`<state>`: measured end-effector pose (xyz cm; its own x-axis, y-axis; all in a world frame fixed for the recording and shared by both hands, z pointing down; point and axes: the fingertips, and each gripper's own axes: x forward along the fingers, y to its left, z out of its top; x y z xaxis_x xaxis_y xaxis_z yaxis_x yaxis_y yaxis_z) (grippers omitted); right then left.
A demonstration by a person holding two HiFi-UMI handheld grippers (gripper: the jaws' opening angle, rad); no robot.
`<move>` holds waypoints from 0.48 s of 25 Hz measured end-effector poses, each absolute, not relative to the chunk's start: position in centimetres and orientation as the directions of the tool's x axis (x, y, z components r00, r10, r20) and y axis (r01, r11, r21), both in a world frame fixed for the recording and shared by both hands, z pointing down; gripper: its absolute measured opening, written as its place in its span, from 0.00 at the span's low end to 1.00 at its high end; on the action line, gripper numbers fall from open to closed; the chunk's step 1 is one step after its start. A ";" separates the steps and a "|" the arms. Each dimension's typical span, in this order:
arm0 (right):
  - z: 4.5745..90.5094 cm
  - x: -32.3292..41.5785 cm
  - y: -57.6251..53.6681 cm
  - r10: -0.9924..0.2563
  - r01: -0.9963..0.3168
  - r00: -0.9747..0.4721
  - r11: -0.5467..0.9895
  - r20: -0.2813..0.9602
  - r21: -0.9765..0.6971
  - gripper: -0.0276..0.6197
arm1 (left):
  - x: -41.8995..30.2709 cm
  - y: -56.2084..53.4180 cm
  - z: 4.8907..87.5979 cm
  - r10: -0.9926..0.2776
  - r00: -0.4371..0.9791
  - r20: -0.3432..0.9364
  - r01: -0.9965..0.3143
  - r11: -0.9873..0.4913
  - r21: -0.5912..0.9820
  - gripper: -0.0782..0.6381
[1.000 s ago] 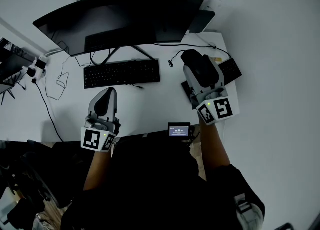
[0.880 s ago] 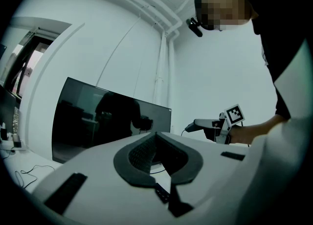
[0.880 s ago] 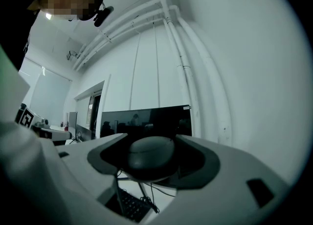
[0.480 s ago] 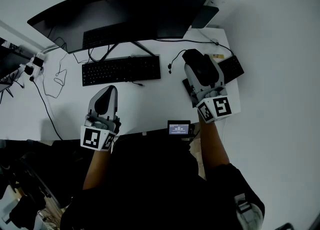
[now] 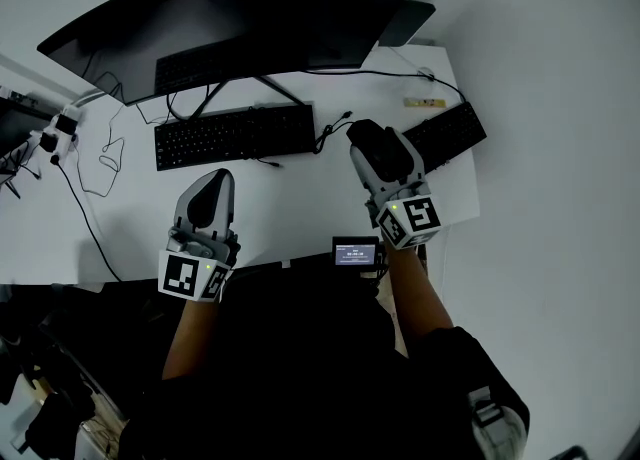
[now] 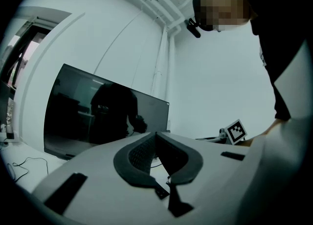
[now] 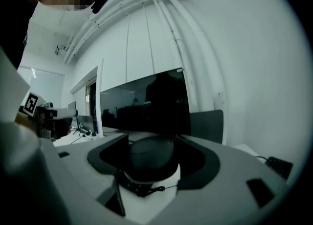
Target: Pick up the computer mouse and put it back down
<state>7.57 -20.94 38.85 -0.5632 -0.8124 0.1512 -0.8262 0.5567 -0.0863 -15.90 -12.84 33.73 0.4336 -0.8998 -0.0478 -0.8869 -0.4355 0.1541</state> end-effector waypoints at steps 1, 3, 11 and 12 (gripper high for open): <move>40.0 7.7 -20.7 -0.810 -0.828 -0.560 0.552 0.175 -0.093 0.51 | -15.8 -12.9 33.9 -0.899 0.436 -0.046 -0.885 -0.438 0.155 0.10; 42.2 8.1 -20.3 -0.805 -0.833 -0.553 0.544 0.217 -0.105 0.51 | -15.7 -13.0 34.2 -0.896 0.443 -0.040 -0.882 -0.444 0.157 0.10; 48.9 8.8 -18.7 -0.766 -0.835 -0.545 0.533 0.342 -0.136 0.51 | -14.7 -13.4 36.3 -0.879 0.477 0.003 -0.865 -0.469 0.180 0.10; 49.7 8.8 -18.5 -0.758 -0.834 -0.546 0.535 0.356 -0.139 0.51 | -14.5 -13.5 36.6 -0.875 0.484 0.008 -0.861 -0.474 0.183 0.10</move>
<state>8.82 -18.49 49.67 -0.5458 -0.7584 0.3564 -0.8335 0.5348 -0.1385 -14.50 -13.50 36.56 0.4836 -0.8752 0.0078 -0.8612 -0.4742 0.1826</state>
